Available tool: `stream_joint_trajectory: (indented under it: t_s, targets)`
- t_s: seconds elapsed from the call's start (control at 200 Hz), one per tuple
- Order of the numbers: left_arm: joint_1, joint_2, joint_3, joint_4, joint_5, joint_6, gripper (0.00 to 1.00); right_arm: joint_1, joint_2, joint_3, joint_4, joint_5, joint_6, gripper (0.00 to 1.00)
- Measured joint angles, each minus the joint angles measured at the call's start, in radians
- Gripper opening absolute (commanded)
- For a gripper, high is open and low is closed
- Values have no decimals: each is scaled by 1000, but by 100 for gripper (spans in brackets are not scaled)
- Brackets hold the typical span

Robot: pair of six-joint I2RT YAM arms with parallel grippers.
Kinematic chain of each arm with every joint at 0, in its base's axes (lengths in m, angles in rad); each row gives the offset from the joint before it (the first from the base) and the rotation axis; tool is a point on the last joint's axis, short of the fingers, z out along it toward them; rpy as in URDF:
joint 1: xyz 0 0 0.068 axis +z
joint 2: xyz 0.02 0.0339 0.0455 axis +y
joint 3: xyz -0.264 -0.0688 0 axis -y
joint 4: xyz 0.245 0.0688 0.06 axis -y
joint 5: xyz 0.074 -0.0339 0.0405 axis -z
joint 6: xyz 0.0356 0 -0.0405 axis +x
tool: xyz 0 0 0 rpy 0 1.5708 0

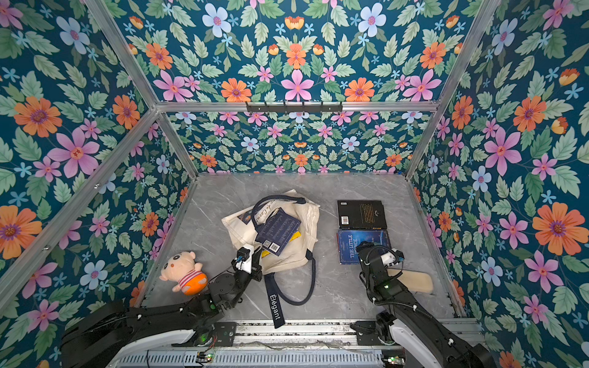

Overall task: Take out the books from the canvas bag
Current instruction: Place the book on the book.

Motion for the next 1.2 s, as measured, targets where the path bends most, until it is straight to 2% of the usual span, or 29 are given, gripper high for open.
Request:
stream_joint_trajectory:
  t_s: [0.245, 0.505, 0.55, 0.845, 0.965, 1.2]
  targets:
    - [0, 0, 0, 0, 5, 0, 0, -15, -3, -6, -29, -14, -10, 95]
    - [0, -2, 0, 0, 6, 0, 0, -38, 114, 26, 51, -66, -60, 94]
    - [0, -3, 0, 0, 6, 0, 0, -38, 116, 28, 55, -78, -60, 98]
    - [0, -9, 0, -1, 10, 0, 0, -40, -67, 35, -78, -84, -45, 99]
    - [0, -8, 0, -1, 13, 0, 0, -40, -124, 39, -104, -90, -94, 99]
    - [0, -16, 0, -11, 21, 8, 0, 7, -55, 87, -15, -171, -229, 99]
